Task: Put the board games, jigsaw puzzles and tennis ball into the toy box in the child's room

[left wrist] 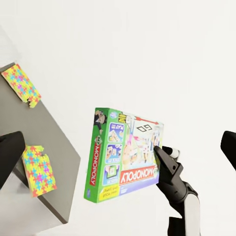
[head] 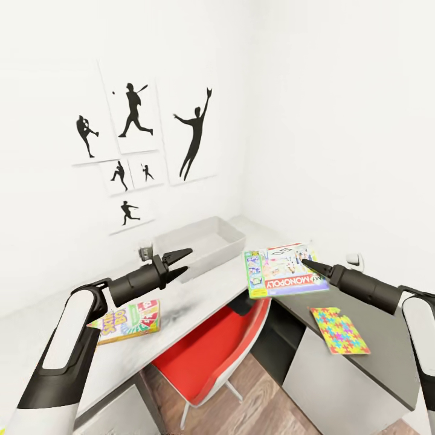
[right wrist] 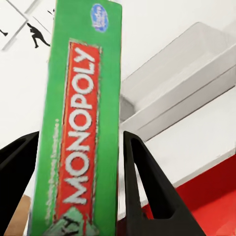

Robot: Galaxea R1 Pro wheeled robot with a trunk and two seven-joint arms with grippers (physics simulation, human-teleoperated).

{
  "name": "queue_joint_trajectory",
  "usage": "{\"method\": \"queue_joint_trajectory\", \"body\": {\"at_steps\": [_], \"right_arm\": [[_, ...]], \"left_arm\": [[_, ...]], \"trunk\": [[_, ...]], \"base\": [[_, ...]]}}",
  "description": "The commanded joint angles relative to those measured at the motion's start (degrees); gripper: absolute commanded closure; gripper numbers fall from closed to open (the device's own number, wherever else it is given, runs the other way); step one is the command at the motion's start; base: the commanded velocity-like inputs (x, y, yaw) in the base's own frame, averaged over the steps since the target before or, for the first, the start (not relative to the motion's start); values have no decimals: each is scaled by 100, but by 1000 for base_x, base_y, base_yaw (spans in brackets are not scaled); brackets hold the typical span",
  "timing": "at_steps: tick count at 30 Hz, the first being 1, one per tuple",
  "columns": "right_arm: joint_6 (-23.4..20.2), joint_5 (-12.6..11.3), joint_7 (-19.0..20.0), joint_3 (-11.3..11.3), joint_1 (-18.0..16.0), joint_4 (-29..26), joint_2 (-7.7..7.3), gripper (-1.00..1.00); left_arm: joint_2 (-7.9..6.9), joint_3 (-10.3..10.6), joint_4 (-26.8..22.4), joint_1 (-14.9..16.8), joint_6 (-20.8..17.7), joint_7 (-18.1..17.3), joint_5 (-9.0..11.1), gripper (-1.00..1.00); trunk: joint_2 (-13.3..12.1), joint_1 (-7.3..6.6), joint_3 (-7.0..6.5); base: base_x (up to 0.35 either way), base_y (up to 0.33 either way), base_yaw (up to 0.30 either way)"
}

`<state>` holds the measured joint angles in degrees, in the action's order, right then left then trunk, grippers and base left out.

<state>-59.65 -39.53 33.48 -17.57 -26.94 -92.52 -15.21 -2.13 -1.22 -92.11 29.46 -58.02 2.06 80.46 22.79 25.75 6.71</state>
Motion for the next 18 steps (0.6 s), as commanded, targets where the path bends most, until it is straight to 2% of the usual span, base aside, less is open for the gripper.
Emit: {"method": "queue_joint_trajectory", "body": {"at_steps": [1,12,18], "right_arm": [[-35,-2,44,-9,-5,-3,0,100],[-35,-2,44,-9,-4,-3,0,100],[-35,-2,44,-9,-2,-3,0,100]], "left_arm": [[2,-3,0,8,-25,18,23,-100],[17,10,0,13,-28,-4,30,-100],[37,21,0,20,-32,-15,31,-100]], "trunk": [[13,4,10],[13,4,3],[13,4,3]], "base": [[1,-1,282],[1,-8,286],[90,-132,291]]}}
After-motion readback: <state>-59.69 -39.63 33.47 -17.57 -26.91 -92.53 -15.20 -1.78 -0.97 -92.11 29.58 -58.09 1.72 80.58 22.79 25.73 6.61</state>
